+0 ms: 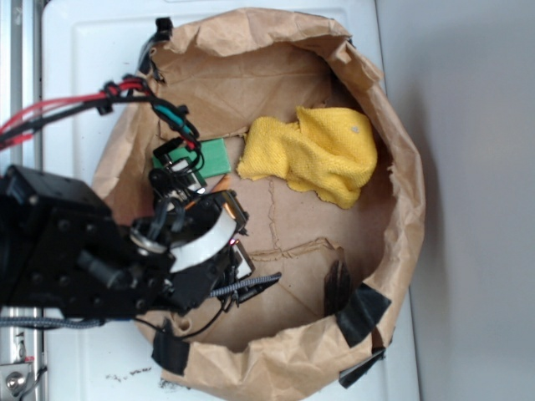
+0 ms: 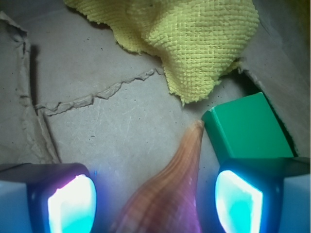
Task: Grab the shell.
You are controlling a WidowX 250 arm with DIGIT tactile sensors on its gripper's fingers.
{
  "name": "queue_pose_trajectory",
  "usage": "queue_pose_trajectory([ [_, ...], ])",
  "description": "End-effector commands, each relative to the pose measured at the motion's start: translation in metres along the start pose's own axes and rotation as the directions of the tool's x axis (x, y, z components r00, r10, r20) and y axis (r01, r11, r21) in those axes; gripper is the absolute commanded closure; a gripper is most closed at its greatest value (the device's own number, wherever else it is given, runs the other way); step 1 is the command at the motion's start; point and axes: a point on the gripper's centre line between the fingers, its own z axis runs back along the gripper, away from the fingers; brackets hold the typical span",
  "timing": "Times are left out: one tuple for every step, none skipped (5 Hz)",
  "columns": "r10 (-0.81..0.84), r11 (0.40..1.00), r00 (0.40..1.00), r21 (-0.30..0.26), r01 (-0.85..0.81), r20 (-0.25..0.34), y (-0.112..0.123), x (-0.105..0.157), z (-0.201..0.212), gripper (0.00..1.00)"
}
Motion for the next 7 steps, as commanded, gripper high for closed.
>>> queue_pose_trajectory([
  [0.03,0.999,0.999,0.01,-0.03,0.031,0.006,-0.002,-0.002,1.0],
  [0.034,0.999,0.998,0.002,-0.034,0.047,0.005,-0.002,-0.004,1.0],
  [0.035,0.999,0.998,-0.02,-0.034,0.057,0.011,-0.022,0.018,1.0],
  [0.042,0.998,0.997,-0.051,-0.039,0.063,0.014,-0.016,0.029,1.0],
  [0.058,0.994,0.996,-0.095,-0.052,0.066,0.014,-0.003,0.048,1.0],
  [0.079,0.987,0.995,-0.143,-0.069,0.065,0.015,0.013,0.063,1.0],
  [0.08,0.984,0.995,-0.163,-0.07,0.055,0.019,0.021,0.067,0.73],
])
